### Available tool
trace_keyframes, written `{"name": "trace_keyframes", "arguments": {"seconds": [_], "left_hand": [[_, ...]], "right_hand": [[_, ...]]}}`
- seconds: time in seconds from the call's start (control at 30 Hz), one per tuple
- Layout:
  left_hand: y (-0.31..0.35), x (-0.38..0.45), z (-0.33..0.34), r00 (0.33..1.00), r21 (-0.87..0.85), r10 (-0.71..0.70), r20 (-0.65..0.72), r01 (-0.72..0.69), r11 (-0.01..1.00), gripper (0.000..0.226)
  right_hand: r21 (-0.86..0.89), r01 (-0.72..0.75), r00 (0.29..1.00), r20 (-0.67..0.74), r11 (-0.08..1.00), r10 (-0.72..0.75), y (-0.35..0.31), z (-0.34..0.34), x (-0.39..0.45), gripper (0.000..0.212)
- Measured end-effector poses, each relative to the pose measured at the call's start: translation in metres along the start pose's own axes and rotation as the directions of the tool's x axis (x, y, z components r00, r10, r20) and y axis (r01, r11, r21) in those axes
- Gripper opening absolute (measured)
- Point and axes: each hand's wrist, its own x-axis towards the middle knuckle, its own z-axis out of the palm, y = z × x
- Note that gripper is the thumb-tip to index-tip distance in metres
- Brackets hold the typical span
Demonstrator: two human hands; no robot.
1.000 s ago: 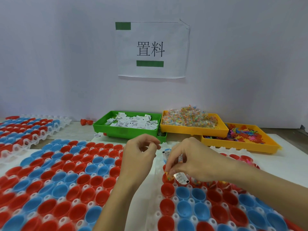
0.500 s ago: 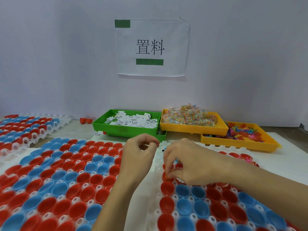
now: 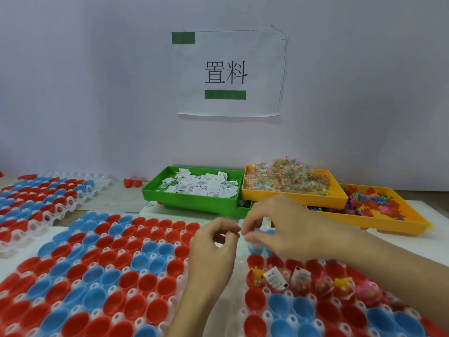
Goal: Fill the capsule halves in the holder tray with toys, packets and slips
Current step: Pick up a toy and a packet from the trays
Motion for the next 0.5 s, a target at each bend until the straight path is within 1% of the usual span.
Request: {"name": "trace_keyframes", "arguments": {"seconds": [0.1, 0.2, 0.3, 0.4, 0.43, 0.5], "left_hand": [[-0.005, 0.002, 0.004, 0.997, -0.017, -0.053, -0.063, 0.052, 0.999, 0.036], [-0.01, 0.004, 0.005, 0.988, -0.053, -0.1, -0.12, 0.094, 0.994, 0.04], [-0.016, 0.007, 0.007, 0.975, -0.096, -0.166, -0.15, 0.153, 0.984, 0.043], [-0.016, 0.007, 0.009, 0.965, -0.114, -0.216, -0.146, 0.2, 0.973, 0.044], [-0.017, 0.007, 0.009, 0.963, -0.109, -0.229, -0.141, 0.215, 0.971, 0.044], [-0.017, 0.007, 0.01, 0.962, -0.102, -0.243, -0.126, 0.231, 0.968, 0.045]], "right_hand": [[0.058, -0.07, 0.991, -0.112, 0.996, 0.076, 0.017, -0.004, 0.041, 0.014], [0.029, -0.165, 0.976, -0.138, 0.986, 0.167, 0.036, -0.001, 0.091, 0.022], [-0.035, -0.254, 0.965, -0.072, 0.967, 0.251, 0.053, 0.008, 0.135, 0.022], [-0.167, -0.302, 0.948, 0.055, 0.939, 0.314, 0.065, 0.02, 0.162, 0.016], [-0.211, -0.297, 0.943, 0.092, 0.931, 0.321, 0.067, 0.022, 0.167, 0.017], [-0.244, -0.28, 0.935, 0.152, 0.929, 0.321, 0.071, 0.021, 0.177, 0.027]]}}
